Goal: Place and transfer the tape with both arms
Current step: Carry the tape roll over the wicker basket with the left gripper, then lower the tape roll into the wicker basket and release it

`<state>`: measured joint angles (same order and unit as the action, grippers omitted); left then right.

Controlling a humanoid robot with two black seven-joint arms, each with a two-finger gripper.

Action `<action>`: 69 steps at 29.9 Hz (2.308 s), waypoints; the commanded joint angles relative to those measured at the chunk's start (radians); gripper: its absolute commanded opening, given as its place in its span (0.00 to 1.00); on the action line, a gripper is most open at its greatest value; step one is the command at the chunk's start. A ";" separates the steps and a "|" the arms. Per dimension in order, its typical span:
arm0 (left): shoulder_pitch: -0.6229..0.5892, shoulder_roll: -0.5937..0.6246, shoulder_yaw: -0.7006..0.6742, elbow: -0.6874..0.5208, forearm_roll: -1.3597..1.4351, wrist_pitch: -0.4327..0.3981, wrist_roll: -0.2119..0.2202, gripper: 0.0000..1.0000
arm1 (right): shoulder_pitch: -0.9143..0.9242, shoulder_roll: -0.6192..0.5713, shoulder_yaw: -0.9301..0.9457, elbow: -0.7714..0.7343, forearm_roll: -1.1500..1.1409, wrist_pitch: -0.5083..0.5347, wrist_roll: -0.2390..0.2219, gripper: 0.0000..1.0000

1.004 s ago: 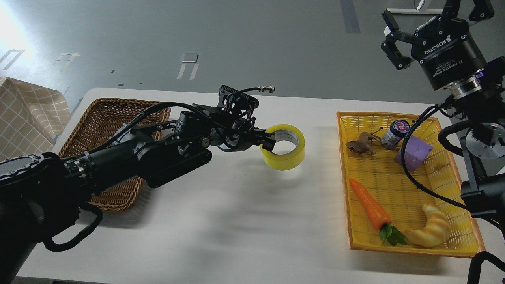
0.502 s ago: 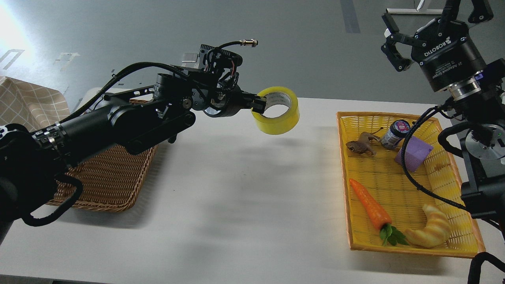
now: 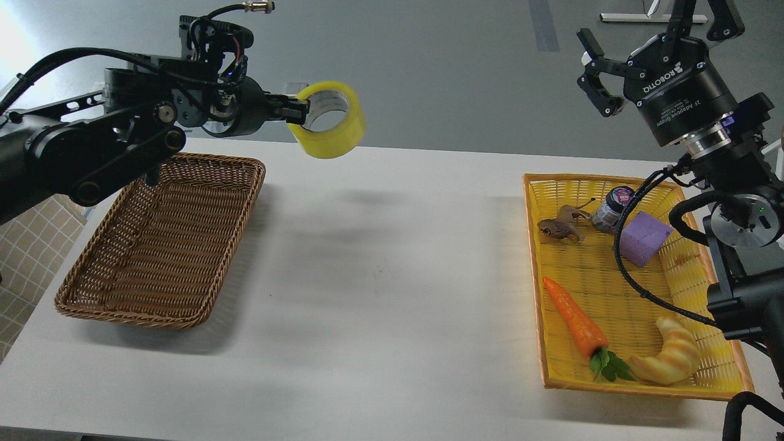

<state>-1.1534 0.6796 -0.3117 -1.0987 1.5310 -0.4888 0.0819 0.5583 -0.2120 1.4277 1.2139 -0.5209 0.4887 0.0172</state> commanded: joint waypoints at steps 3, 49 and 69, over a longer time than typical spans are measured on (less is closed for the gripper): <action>0.008 0.116 0.038 -0.004 0.005 0.000 -0.024 0.00 | 0.005 0.002 0.000 -0.014 0.001 0.000 0.001 1.00; 0.422 0.383 0.111 -0.078 -0.003 0.260 -0.096 0.00 | -0.001 0.029 -0.009 -0.020 0.001 0.000 0.001 1.00; 0.445 0.327 0.118 0.010 0.008 0.263 -0.094 0.00 | -0.009 0.029 -0.007 -0.019 0.001 0.000 0.001 1.00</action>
<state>-0.7123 1.0129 -0.1948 -1.0984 1.5386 -0.2266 -0.0114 0.5492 -0.1825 1.4203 1.1950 -0.5200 0.4887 0.0184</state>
